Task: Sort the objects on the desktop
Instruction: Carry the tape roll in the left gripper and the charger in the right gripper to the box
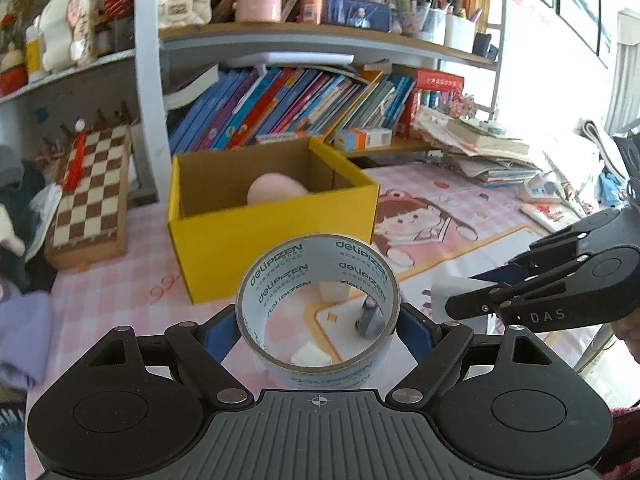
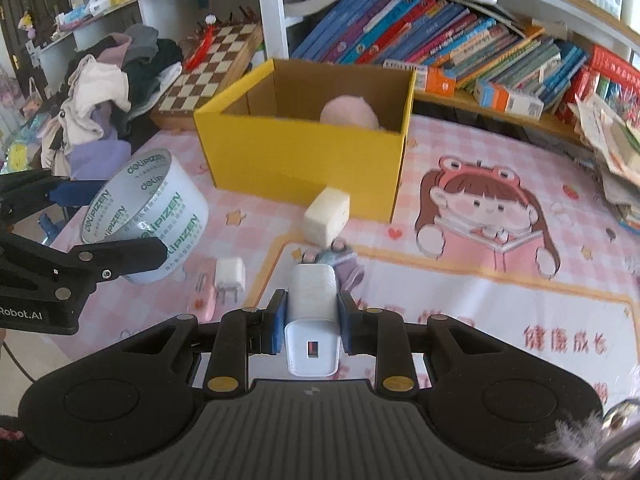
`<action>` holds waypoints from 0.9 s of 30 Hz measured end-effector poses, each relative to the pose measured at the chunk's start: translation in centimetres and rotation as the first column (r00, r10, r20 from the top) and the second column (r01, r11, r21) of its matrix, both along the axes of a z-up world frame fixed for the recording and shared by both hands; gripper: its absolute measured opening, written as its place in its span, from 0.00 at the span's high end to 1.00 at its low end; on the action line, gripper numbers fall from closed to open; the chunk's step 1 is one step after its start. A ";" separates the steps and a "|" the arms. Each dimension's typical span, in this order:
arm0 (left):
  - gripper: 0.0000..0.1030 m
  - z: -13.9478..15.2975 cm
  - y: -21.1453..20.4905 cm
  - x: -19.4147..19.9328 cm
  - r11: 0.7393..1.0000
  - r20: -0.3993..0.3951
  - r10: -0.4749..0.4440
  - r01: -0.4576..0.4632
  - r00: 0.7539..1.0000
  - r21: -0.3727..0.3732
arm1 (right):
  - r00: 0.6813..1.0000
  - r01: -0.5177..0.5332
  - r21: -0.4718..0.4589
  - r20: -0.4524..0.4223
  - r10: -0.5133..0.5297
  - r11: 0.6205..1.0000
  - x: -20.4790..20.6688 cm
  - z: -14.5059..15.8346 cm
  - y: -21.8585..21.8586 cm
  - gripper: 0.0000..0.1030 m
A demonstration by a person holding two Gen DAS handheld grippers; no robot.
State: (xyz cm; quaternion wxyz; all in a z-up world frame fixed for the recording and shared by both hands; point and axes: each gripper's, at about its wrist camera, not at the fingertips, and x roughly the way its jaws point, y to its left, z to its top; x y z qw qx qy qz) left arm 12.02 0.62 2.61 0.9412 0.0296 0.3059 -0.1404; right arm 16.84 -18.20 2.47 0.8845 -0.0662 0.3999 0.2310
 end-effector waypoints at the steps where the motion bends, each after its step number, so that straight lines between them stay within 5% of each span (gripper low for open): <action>1: 0.18 0.3 -0.1 0.3 1.000 0.010 -0.007 0.007 1.000 0.004 | 1.000 -0.004 -0.001 0.008 0.004 1.000 0.3 0.3 0.0 0.76; 27: 0.18 4.5 -0.3 11.9 0.993 0.157 0.014 -0.032 0.988 0.111 | 0.963 -0.162 -0.034 0.215 0.165 0.986 14.3 7.9 1.6 0.76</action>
